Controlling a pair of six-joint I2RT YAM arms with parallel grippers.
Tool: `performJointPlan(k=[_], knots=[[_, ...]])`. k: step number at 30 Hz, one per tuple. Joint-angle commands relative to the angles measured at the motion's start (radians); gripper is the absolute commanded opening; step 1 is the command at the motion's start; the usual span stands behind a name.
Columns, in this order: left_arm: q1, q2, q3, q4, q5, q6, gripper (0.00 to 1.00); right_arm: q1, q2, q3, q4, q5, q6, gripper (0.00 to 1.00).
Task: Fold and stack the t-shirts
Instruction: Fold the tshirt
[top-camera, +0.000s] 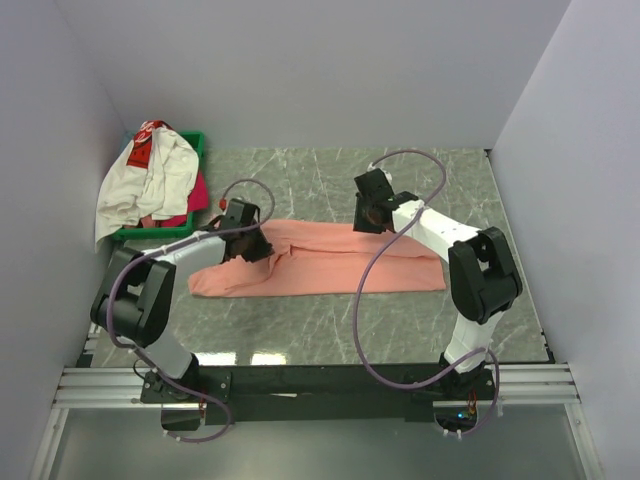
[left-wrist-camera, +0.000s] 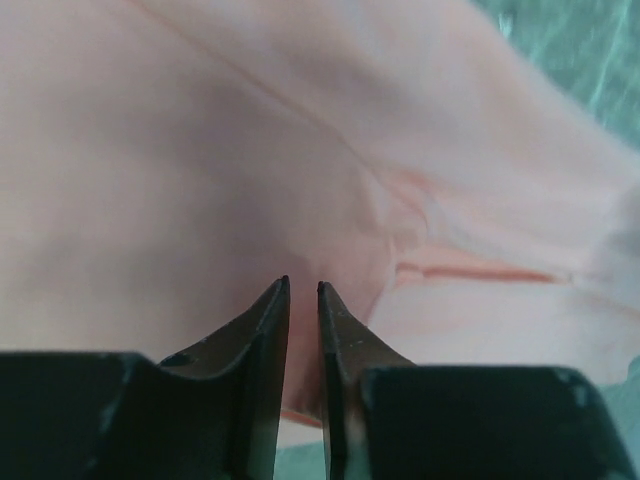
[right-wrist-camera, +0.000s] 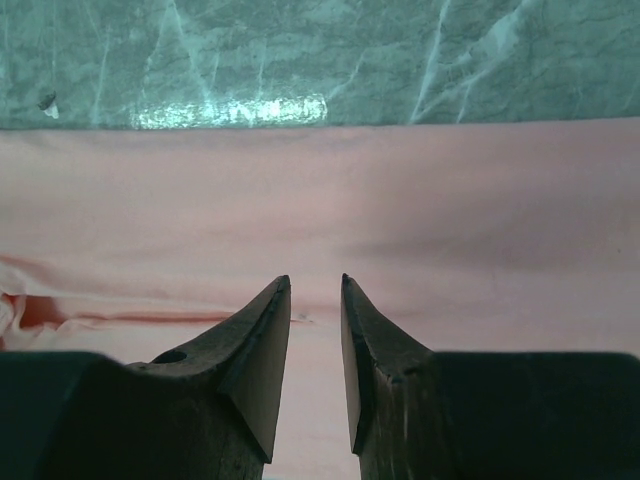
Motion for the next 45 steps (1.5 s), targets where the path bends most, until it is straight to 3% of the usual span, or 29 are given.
performJointPlan(k=[1, 6, 8, 11, 15, 19, 22, 26, 29, 34, 38, 41, 45], knots=[[-0.058, -0.058, -0.044, 0.055, 0.069, 0.007, 0.23, -0.023, -0.057, -0.017, 0.002, 0.033, -0.018, 0.34], [-0.089, -0.136, -0.139, 0.087, 0.100, 0.017, 0.25, -0.079, -0.047, -0.021, 0.001, 0.028, -0.036, 0.36], [-0.087, -0.156, -0.150, 0.068, 0.074, 0.012, 0.31, -0.099, -0.040, -0.009, -0.015, 0.039, -0.044, 0.36], [-0.083, -0.219, -0.158, 0.012, -0.012, -0.049, 0.41, -0.121, -0.017, 0.014, -0.051, 0.068, -0.059, 0.38], [-0.067, -0.265, -0.118, -0.095, -0.226, -0.192, 0.54, -0.160, 0.005, 0.015, -0.084, 0.103, -0.038, 0.40], [-0.058, -0.128, -0.006, -0.187, -0.369, -0.293, 0.67, -0.181, 0.038, 0.015, -0.102, 0.096, -0.015, 0.43], [-0.052, 0.035, 0.123, -0.296, -0.423, -0.348, 0.69, -0.183, 0.060, 0.003, -0.114, 0.091, -0.001, 0.48], [-0.041, 0.185, 0.271, -0.319, -0.420, -0.327, 0.68, -0.184, 0.080, -0.006, -0.154, 0.077, 0.020, 0.50], [-0.037, 0.300, 0.402, -0.356, -0.414, -0.263, 0.68, -0.181, 0.066, -0.047, -0.156, 0.033, 0.027, 0.50], [-0.034, 0.489, 0.673, -0.380, -0.380, -0.028, 0.65, -0.168, -0.006, -0.145, -0.139, -0.070, 0.043, 0.49], [-0.031, 0.616, 0.870, -0.367, -0.331, 0.157, 0.64, -0.088, -0.095, -0.262, -0.079, -0.182, 0.115, 0.49], [-0.027, 0.710, 1.002, -0.318, -0.264, 0.271, 0.64, -0.005, -0.178, -0.363, 0.002, -0.232, 0.232, 0.49], [-0.026, 0.780, 1.120, -0.175, -0.034, 0.429, 0.67, 0.182, -0.257, -0.465, 0.210, -0.344, 0.495, 0.49]])
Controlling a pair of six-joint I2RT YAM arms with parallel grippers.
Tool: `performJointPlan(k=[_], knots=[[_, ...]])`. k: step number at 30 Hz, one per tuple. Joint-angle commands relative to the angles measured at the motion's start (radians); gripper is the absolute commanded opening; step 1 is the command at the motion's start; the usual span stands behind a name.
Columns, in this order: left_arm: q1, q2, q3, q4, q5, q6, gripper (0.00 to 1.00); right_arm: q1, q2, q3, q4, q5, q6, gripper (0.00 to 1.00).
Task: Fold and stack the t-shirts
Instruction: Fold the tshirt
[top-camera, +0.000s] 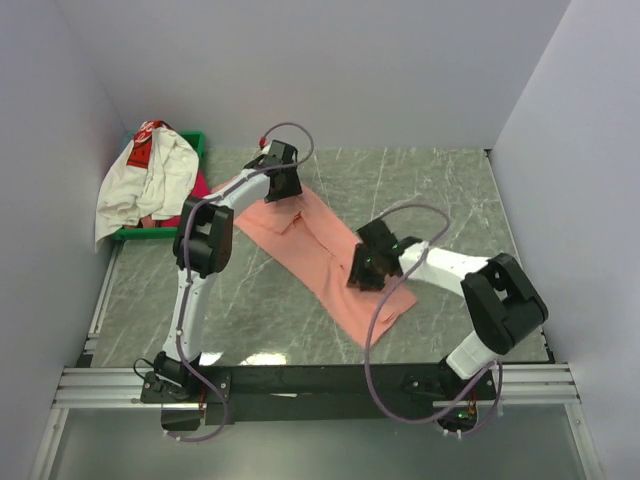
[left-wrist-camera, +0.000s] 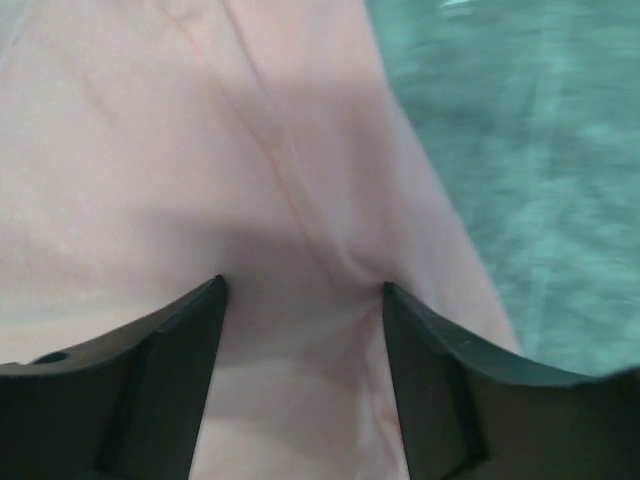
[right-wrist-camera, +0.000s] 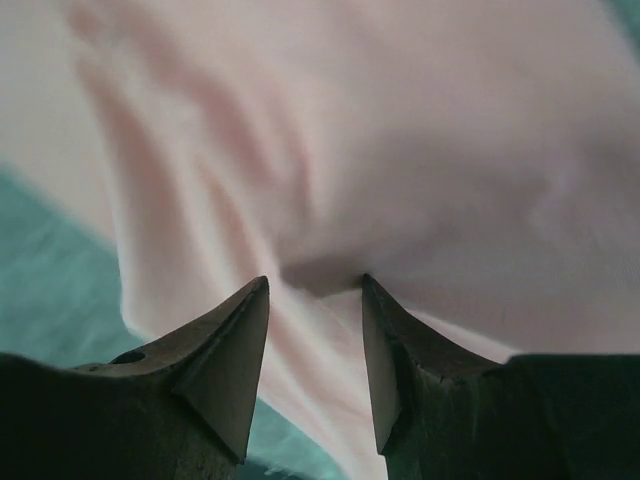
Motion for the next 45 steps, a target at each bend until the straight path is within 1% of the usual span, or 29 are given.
performJointPlan(k=[1, 3, 4, 5, 6, 7, 9, 10, 11, 12, 13, 15, 16, 17, 18, 19, 20, 21, 22, 23, 24, 25, 28, 36, 39, 40, 42, 43, 45], knots=[[-0.004, 0.074, 0.132, 0.152, 0.264, 0.198, 0.71, 0.179, -0.051, -0.041, 0.255, -0.143, 0.264, 0.50], [-0.004, 0.155, 0.265, 0.181, 0.445, 0.240, 0.75, 0.259, -0.007, 0.025, 0.306, -0.135, 0.307, 0.51], [-0.004, 0.183, 0.361, 0.190, 0.505, 0.247, 0.77, 0.270, 0.018, 0.055, 0.340, -0.138, 0.304, 0.52], [-0.004, 0.207, 0.397, 0.204, 0.554, 0.254, 0.79, 0.272, 0.044, 0.089, 0.345, -0.143, 0.295, 0.52], [-0.004, 0.238, 0.422, 0.236, 0.602, 0.261, 0.84, 0.272, 0.092, 0.156, 0.342, -0.150, 0.269, 0.52], [-0.004, 0.243, 0.448, 0.253, 0.604, 0.259, 0.86, 0.266, 0.113, 0.192, 0.308, -0.149, 0.248, 0.52], [0.010, 0.209, 0.431, 0.303, 0.627, 0.241, 0.89, 0.264, 0.127, 0.252, 0.248, -0.118, 0.174, 0.52], [0.016, 0.188, 0.382, 0.384, 0.645, 0.232, 0.92, 0.261, 0.118, 0.272, 0.222, -0.105, 0.154, 0.52], [0.025, 0.163, 0.362, 0.414, 0.653, 0.225, 0.93, 0.261, 0.105, 0.275, 0.215, -0.088, 0.136, 0.52], [0.040, 0.120, 0.350, 0.437, 0.641, 0.207, 0.94, 0.260, 0.073, 0.278, 0.199, -0.072, 0.107, 0.53], [0.046, 0.100, 0.354, 0.442, 0.595, 0.190, 0.95, 0.258, 0.056, 0.287, 0.149, -0.054, 0.090, 0.52], [0.062, 0.045, 0.359, 0.411, 0.553, 0.120, 0.92, 0.244, -0.002, 0.289, 0.081, 0.058, 0.036, 0.53], [0.062, 0.016, 0.320, 0.393, 0.500, 0.098, 0.88, 0.229, -0.026, 0.266, 0.043, 0.090, 0.027, 0.54], [0.060, -0.069, 0.274, 0.364, 0.375, 0.068, 0.86, 0.212, -0.072, 0.246, 0.035, 0.104, 0.004, 0.55], [0.060, -0.119, 0.208, 0.370, 0.322, -0.004, 0.84, 0.171, -0.092, 0.225, 0.032, 0.103, -0.005, 0.56], [0.059, -0.165, 0.084, 0.353, 0.264, -0.040, 0.79, 0.151, -0.108, 0.191, 0.011, 0.101, -0.016, 0.56], [0.056, -0.234, 0.036, 0.321, 0.145, -0.078, 0.76, 0.136, -0.122, 0.182, -0.005, 0.104, -0.030, 0.56], [0.056, -0.257, -0.007, 0.260, 0.115, -0.118, 0.71, 0.120, -0.128, 0.174, -0.023, 0.150, -0.057, 0.56], [0.054, -0.277, -0.076, 0.233, 0.087, -0.130, 0.64, 0.120, -0.134, 0.162, -0.052, 0.179, -0.068, 0.56], [0.051, -0.297, -0.107, 0.212, 0.031, -0.144, 0.61, 0.119, -0.145, 0.153, -0.060, 0.202, -0.090, 0.56], [0.051, -0.300, -0.133, 0.187, 0.025, -0.149, 0.58, 0.119, -0.146, 0.145, -0.069, 0.222, -0.096, 0.56], [0.051, -0.282, -0.159, 0.169, 0.013, -0.147, 0.52, 0.117, -0.145, 0.134, -0.085, 0.253, -0.102, 0.56], [0.056, -0.222, -0.106, 0.063, -0.028, -0.129, 0.50, 0.117, -0.133, 0.108, -0.091, 0.290, -0.122, 0.56], [0.059, -0.060, -0.028, -0.011, -0.111, -0.054, 0.48, 0.134, -0.062, 0.071, -0.097, 0.310, -0.145, 0.56], [0.072, 0.015, 0.034, -0.034, -0.074, -0.016, 0.48, 0.161, -0.034, 0.071, -0.114, 0.328, -0.148, 0.56], [0.076, 0.043, 0.105, -0.058, -0.067, -0.009, 0.47, 0.168, -0.024, 0.074, -0.124, 0.330, -0.147, 0.56], [0.088, 0.120, 0.179, -0.095, -0.044, 0.032, 0.48, 0.189, 0.008, 0.074, -0.132, 0.330, -0.139, 0.56], [0.092, 0.144, 0.245, -0.101, -0.027, 0.046, 0.48, 0.195, 0.015, 0.074, -0.135, 0.322, -0.136, 0.56], [0.117, 0.212, 0.314, -0.109, 0.045, 0.076, 0.50, 0.217, 0.027, 0.067, -0.129, 0.279, -0.127, 0.56]])
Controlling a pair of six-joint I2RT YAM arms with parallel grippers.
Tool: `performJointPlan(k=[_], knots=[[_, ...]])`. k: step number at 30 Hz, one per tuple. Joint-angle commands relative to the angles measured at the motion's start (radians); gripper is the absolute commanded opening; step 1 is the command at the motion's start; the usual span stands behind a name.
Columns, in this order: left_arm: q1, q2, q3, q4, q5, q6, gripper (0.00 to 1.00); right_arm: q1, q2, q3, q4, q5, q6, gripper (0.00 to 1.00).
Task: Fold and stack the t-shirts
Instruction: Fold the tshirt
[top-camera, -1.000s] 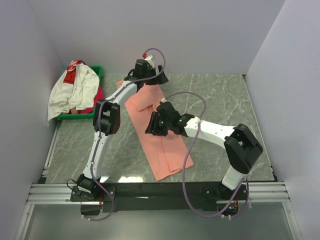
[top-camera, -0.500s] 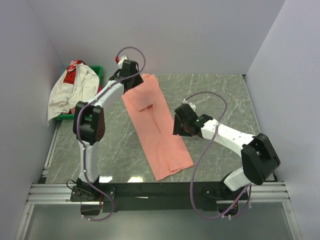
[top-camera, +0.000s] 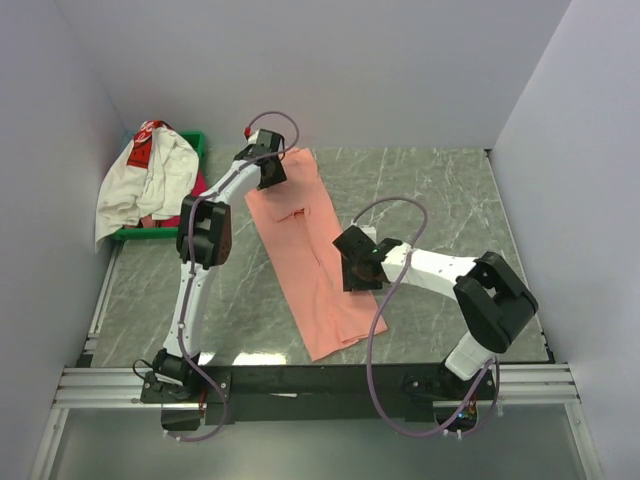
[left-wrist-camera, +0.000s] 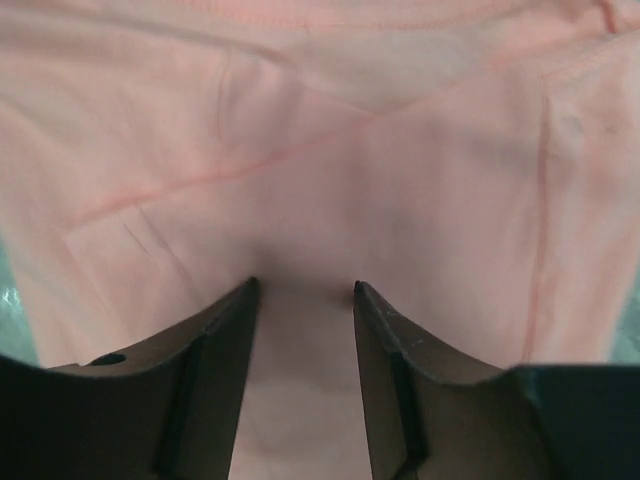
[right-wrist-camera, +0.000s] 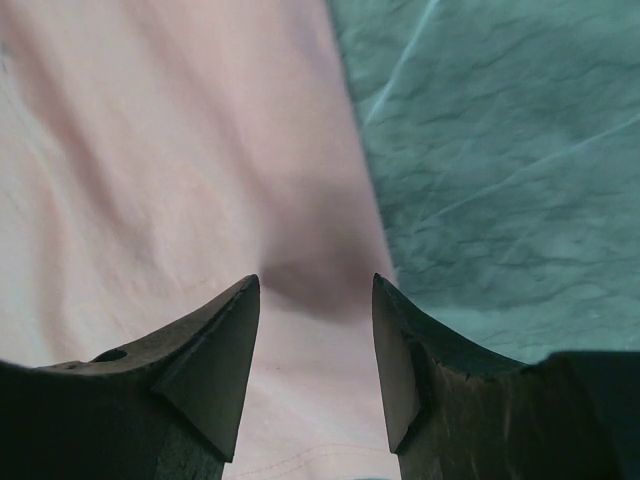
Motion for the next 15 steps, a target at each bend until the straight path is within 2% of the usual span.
performJointPlan(k=[1, 5, 8, 9, 11, 13, 15], knots=[[0.044, 0.101, 0.141, -0.060, 0.109, 0.085, 0.52, 0.034, 0.015, -0.009, 0.000, -0.023, 0.011, 0.56], [0.115, 0.157, 0.184, 0.029, 0.251, 0.080, 0.59, 0.078, 0.015, -0.001, 0.034, -0.115, 0.053, 0.56], [0.162, 0.184, 0.210, 0.128, 0.405, 0.042, 0.64, 0.108, 0.033, 0.014, 0.074, -0.190, 0.094, 0.56], [0.170, 0.189, 0.221, 0.170, 0.500, 0.011, 0.70, 0.111, 0.041, 0.020, 0.086, -0.213, 0.111, 0.56], [0.189, 0.206, 0.243, 0.256, 0.557, -0.030, 0.74, 0.118, 0.060, 0.019, 0.160, -0.303, 0.157, 0.56], [0.193, 0.204, 0.257, 0.358, 0.644, -0.078, 0.81, 0.123, 0.102, 0.025, 0.235, -0.343, 0.197, 0.56], [0.193, 0.192, 0.273, 0.407, 0.674, -0.116, 0.86, 0.137, 0.142, 0.065, 0.261, -0.382, 0.232, 0.56]])
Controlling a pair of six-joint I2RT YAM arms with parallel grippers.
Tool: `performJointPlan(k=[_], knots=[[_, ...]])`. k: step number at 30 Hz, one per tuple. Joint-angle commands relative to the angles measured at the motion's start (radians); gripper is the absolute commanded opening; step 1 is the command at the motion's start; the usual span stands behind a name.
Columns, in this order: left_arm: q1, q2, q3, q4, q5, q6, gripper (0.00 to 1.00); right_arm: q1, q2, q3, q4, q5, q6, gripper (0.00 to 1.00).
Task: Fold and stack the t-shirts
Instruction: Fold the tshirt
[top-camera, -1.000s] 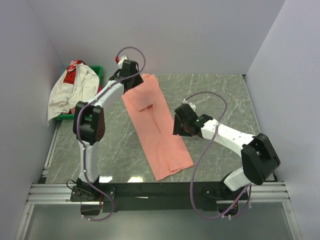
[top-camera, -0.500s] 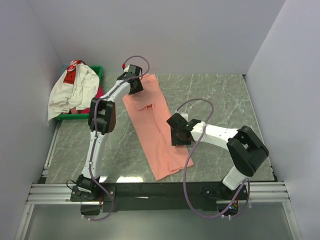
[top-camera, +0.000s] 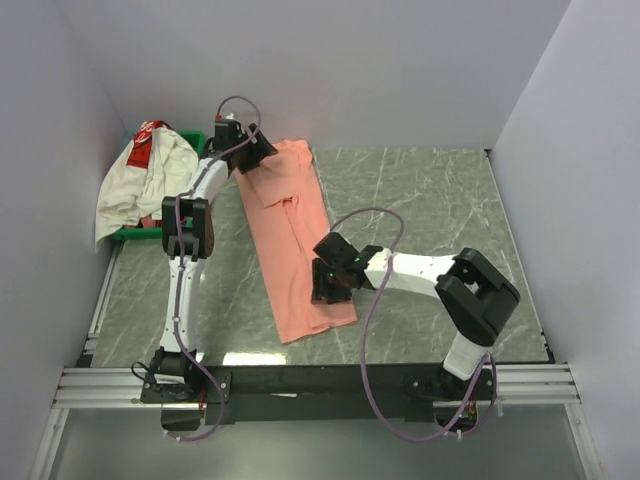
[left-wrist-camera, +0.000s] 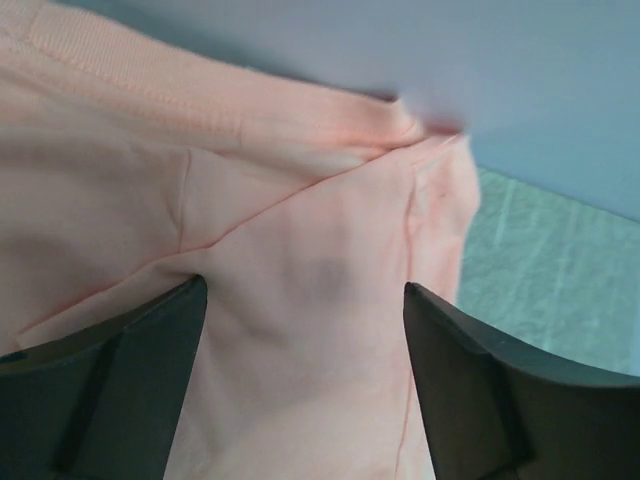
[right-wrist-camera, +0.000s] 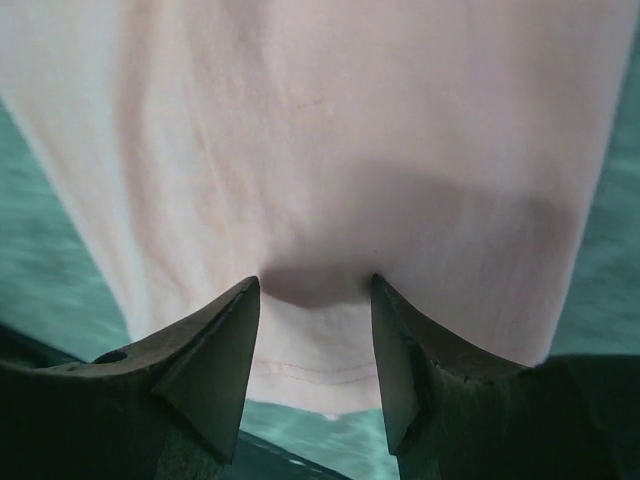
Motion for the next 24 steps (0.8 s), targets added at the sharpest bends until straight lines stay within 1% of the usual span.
performJointPlan(k=[1, 2, 4, 5, 7, 10, 12, 13, 14, 15, 17, 18, 19, 20, 21, 22, 23, 24], knots=[[-0.005, -0.003, 0.056, 0.197, 0.167, -0.083, 0.86, 0.023, 0.085, 0.069, 0.135, -0.114, 0.099, 0.56], [-0.005, -0.029, 0.058, 0.215, 0.165, -0.096, 0.87, 0.030, 0.119, 0.083, 0.153, -0.146, 0.116, 0.56], [-0.005, -0.063, 0.055, 0.229, 0.167, -0.101, 0.89, 0.035, 0.160, 0.116, 0.199, -0.166, 0.141, 0.55], [-0.005, -0.104, 0.047, 0.237, 0.165, -0.097, 0.89, 0.037, 0.174, 0.129, 0.211, -0.173, 0.156, 0.55], [-0.005, -0.152, 0.011, 0.239, 0.153, -0.084, 0.89, 0.044, 0.205, 0.159, 0.251, -0.196, 0.168, 0.56], [-0.008, -0.265, -0.071, 0.236, 0.135, -0.057, 0.89, 0.052, 0.233, 0.189, 0.277, -0.203, 0.187, 0.55], [-0.010, -0.308, -0.129, 0.214, 0.110, -0.035, 0.88, 0.059, 0.231, 0.200, 0.236, -0.180, 0.184, 0.55], [-0.010, -0.357, -0.157, 0.208, 0.101, -0.031, 0.87, 0.061, 0.204, 0.186, 0.231, -0.145, 0.184, 0.55], [-0.010, -0.385, -0.187, 0.197, 0.074, -0.031, 0.86, 0.061, 0.182, 0.138, 0.228, -0.130, 0.188, 0.55], [-0.010, -0.414, -0.259, 0.187, 0.064, -0.038, 0.84, 0.061, 0.156, 0.107, 0.236, -0.113, 0.191, 0.55], [-0.020, -0.521, -0.359, 0.187, 0.035, -0.064, 0.82, 0.064, 0.092, 0.035, 0.225, -0.081, 0.188, 0.55], [-0.028, -0.561, -0.467, 0.190, -0.014, -0.067, 0.81, 0.067, 0.058, 0.012, 0.206, -0.070, 0.188, 0.55], [-0.039, -0.640, -0.517, 0.179, -0.044, -0.067, 0.81, 0.078, 0.038, -0.010, 0.198, -0.044, 0.185, 0.55], [-0.071, -0.678, -0.607, 0.165, -0.081, -0.066, 0.80, 0.083, 0.018, -0.056, 0.192, -0.029, 0.185, 0.56], [-0.089, -0.714, -0.647, 0.148, -0.155, -0.064, 0.79, 0.092, -0.020, -0.083, 0.189, -0.013, 0.190, 0.55], [-0.127, -0.780, -0.689, 0.116, -0.184, -0.063, 0.77, 0.098, -0.036, -0.107, 0.192, -0.004, 0.199, 0.55], [-0.146, -0.813, -0.773, 0.102, -0.221, -0.074, 0.76, 0.102, -0.049, -0.143, 0.196, -0.004, 0.201, 0.55], [-0.166, -0.846, -0.822, 0.092, -0.249, -0.083, 0.72, 0.107, -0.062, -0.159, 0.192, 0.001, 0.202, 0.55]])
